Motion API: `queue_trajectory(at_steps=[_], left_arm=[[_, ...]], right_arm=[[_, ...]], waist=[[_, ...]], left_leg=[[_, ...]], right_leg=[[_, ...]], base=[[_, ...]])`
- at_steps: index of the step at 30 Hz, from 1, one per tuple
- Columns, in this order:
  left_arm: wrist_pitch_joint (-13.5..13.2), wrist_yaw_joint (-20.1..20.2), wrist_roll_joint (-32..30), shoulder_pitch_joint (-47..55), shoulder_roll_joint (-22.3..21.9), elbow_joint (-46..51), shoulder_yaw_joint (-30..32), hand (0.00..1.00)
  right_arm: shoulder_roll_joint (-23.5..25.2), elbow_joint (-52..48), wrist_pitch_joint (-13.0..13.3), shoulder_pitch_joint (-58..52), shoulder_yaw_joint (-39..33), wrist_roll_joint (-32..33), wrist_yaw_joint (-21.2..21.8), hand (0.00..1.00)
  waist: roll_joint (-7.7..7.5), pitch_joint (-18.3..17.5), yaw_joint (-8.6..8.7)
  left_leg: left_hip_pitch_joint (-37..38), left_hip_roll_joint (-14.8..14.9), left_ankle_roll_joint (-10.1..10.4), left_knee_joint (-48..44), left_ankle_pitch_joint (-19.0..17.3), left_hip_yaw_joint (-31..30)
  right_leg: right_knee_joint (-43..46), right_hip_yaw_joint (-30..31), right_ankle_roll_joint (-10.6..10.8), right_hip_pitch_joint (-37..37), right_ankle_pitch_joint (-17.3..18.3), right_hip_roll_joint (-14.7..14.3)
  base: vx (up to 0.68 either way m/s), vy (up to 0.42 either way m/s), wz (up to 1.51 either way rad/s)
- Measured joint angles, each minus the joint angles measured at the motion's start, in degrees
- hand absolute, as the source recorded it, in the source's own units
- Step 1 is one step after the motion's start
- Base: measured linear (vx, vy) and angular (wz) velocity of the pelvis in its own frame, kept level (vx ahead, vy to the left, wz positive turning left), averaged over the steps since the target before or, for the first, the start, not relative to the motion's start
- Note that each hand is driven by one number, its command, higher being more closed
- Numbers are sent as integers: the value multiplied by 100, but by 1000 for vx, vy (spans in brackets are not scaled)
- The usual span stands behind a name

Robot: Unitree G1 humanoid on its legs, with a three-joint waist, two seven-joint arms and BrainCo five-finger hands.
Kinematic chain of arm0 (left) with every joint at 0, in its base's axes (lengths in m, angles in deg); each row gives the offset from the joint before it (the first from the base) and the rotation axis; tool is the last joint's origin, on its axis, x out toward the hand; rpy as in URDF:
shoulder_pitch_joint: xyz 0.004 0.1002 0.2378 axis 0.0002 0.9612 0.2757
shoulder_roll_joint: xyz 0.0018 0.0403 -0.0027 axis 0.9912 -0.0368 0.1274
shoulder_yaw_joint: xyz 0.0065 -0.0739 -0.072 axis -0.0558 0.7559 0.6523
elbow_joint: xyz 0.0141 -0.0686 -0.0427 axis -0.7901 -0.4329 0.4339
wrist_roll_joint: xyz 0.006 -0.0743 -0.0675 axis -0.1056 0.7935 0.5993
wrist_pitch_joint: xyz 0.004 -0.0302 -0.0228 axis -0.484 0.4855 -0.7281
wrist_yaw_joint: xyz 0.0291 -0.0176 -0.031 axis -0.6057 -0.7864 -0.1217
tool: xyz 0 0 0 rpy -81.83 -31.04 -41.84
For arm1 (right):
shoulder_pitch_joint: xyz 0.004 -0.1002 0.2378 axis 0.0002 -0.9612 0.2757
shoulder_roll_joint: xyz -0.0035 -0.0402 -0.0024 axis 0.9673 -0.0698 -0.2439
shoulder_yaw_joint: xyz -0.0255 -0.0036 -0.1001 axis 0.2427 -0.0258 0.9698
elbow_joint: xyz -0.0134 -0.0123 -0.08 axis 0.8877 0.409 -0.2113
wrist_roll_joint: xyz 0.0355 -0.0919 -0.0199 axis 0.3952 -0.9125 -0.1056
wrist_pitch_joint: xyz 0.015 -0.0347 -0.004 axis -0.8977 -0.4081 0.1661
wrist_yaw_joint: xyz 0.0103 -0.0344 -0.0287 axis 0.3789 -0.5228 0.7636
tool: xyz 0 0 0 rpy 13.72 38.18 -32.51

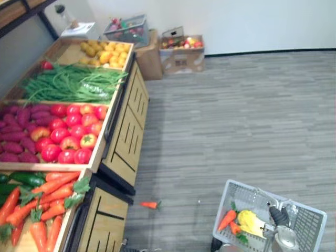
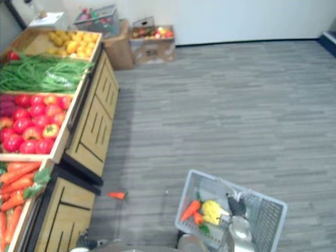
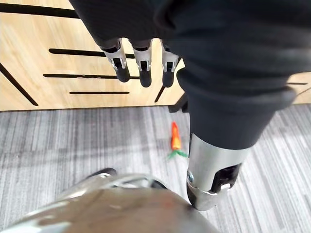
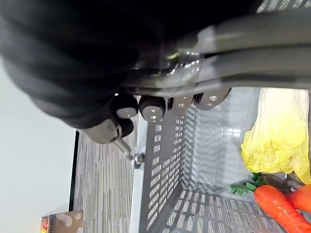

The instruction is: Pick vegetable in the basket

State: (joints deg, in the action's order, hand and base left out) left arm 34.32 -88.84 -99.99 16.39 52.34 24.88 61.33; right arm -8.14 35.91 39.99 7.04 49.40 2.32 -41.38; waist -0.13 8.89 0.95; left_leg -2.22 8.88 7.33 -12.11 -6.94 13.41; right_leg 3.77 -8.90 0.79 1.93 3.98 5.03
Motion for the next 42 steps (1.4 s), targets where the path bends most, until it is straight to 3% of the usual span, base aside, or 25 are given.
queue_trajectory(at_steps=[2, 3, 4, 6, 9, 11, 13, 15, 16, 17, 19, 22, 23, 25, 26, 27, 28, 30, 31, 32, 34, 36, 40, 42], left_arm=[[-4, -31, -2, 68, -92, 2, 3, 0], [11, -43, -6, 63, -92, -1, 13, 0], [4, -34, -30, 60, -53, -4, -42, 0], [0, -30, -42, 38, -15, 4, -48, 0], [9, -7, -68, 121, -4, -24, -101, 0], [9, 0, -71, 138, 9, -28, -185, 0], [9, 8, -77, 123, 55, -40, -295, 0], [7, 19, -102, 105, 188, -44, -517, 0], [7, 17, -104, 104, 224, -36, -556, 0], [11, 16, -104, 79, 285, 2, -609, 0], [9, 14, -103, -33, 382, 13, -659, 0], [10, 10, -103, -124, 367, 115, -647, 0], [16, 11, -103, -109, 327, 102, -647, 0], [16, 11, -114, -45, 298, 106, -634, 0], [14, 15, -169, -12, 296, 110, -542, 0], [25, 7, -288, -29, 252, 101, -467, 0], [3, -10, -293, -19, 86, 142, -418, 0], [5, -11, -288, -16, -31, 186, -363, 0], [6, -28, -263, -43, -45, 232, -249, 0], [7, -35, -248, -44, -46, 232, -249, 0], [1, -82, -62, -20, -68, 236, -197, 0], [-14, -99, 39, -21, -98, 247, -127, 0], [-1, -116, 234, -7, -157, 253, 93, 0], [23, -121, 213, 12, -202, 217, 246, 0]], right_arm=[[-80, -38, 73, -34, -3, -1, 26, 100], [-52, -39, 92, -91, 5, -1, 31, 100], [-53, -111, 134, -185, -2, -3, 31, 100], [-71, -138, 134, -181, -44, -3, 30, 100], [-80, -145, 136, -135, -69, -32, 20, 100], [-80, -144, 134, -67, -77, -58, 19, 100], [-78, -143, 134, 21, -79, -60, 20, 100], [-64, -152, 139, 114, -75, -62, 11, 100], [-50, -163, 147, 111, -73, -61, 6, 100], [-21, -245, 151, 95, -75, -60, -10, 100], [51, -260, 186, 81, -58, -62, -18, 100], [66, -251, 191, 274, -74, -63, -19, 100], [67, -253, 190, 317, -72, -67, -15, 100], [70, -266, 190, 278, -74, -73, -24, 100], [100, -292, 190, 171, -82, -69, -75, 100], [102, -285, 185, 76, -129, -66, -123, 100], [157, -307, 178, 36, -257, -64, -176, 100], [158, -313, 177, -37, -275, -59, -172, 100], [155, -314, 161, -158, -336, -49, -167, 100], [152, -315, 155, -217, -358, -42, -164, 100], [150, -314, 152, -317, -515, 6, -165, 100], [122, -309, 152, -322, -639, 6, -160, 100], [130, -266, 132, -350, -805, 6, -146, 100], [130, -259, 131, -351, -916, 6, -150, 100]], waist=[[187, 19, -6], [220, 7, -81], [134, 3, -100], [44, 24, -100], [81, 5, -132], [101, -7, -138], [91, 1, -142], [11, 67, -110], [-26, 93, -92], [-47, 167, -76], [-199, 171, 23], [-144, 228, 26], [-99, 256, 20], [-129, 242, 15], [-208, 203, 34], [-52, 237, 35], [180, 166, 46], [246, 131, 44], [242, 132, 40], [224, 143, 37], [171, 176, -27], [169, 178, -85], [159, 173, -127], [147, 166, -117]], left_leg=[[-87, 7, -21, 416, 35, -459], [-117, -55, -72, 351, -72, -343], [-156, -186, -70, 375, -133, -321], [-147, -315, -155, 368, -183, -291], [-53, -494, -323, 387, -278, -22], [27, -603, -469, 358, -346, 93], [138, -604, -506, 364, -377, 195], [519, -618, -507, 371, -376, 295], [660, -629, -535, 377, -393, 304], [939, -602, -667, 418, -480, 263], [1074, -608, -701, 491, -531, 201], [1069, -305, -572, 605, -607, 191], [1081, -176, -513, 606, -640, 194], [1151, -110, -314, 601, -677, 150], [1280, -57, -65, 580, -822, 33], [1352, 146, 101, 550, -927, -66], [1130, 472, 249, 188, -788, -238], [849, 620, 251, -260, -567, -422], [445, 729, 171, -915, 12, -724], [351, 754, 166, -1089, 225, -816], [130, 805, 161, -1639, 520, -952], [-17, 724, 155, -1830, 510, -828], [-271, 605, 136, -1238, 474, -642], [-264, 366, 133, -32, 499, -605]], right_leg=[[-10, 134, 42, 27, -23, -159], [-97, 287, 152, 18, -95, -128], [-240, 317, 342, 3, -226, -39], [-287, 371, 435, 53, -290, 76], [-406, 642, 568, 83, -414, 227], [-204, 812, 660, 194, -310, 319], [480, 928, 617, 519, -107, 313], [2173, 940, 561, 1141, 13, 319], [2510, 939, 560, 1194, 10, 341], [3080, 876, 576, 1322, 78, 426], [3274, 533, 437, 1462, 423, 600], [2110, 124, 437, 1648, 397, 532], [1480, 164, 604, 1676, 240, 480], [650, 302, 600, 1585, -263, 501], [543, 334, 531, 1458, -511, 551], [781, 259, 674, 1466, -810, 473], [1047, -65, 442, 1481, -490, 315], [1128, -267, 323, 1401, -342, 266], [1104, -621, 176, 1074, -132, 277], [1059, -734, 139, 927, -79, 293], [778, -1028, 43, 398, 9, 296], [543, -1184, -6, 83, 42, 305], [312, -1391, 5, -222, 92, 324], [313, -1429, 81, -218, 142, 466]], base=[[-35, 207, -73], [70, 203, -54], [99, 206, -44], [122, 189, -21], [175, 195, -37], [254, 170, -46], [175, 88, -49], [158, 58, -54], [166, 36, -24], [178, 7, 4], [169, -16, 19], [164, -99, 2], [204, -179, -7], [280, -271, 13], [307, -335, 38], [417, -486, 64], [281, -358, 52], [285, -368, 64], [280, -370, 91], [268, -361, 99], [203, -295, 67], [149, -220, 42], [61, -72, 30], [41, 79, 17]])
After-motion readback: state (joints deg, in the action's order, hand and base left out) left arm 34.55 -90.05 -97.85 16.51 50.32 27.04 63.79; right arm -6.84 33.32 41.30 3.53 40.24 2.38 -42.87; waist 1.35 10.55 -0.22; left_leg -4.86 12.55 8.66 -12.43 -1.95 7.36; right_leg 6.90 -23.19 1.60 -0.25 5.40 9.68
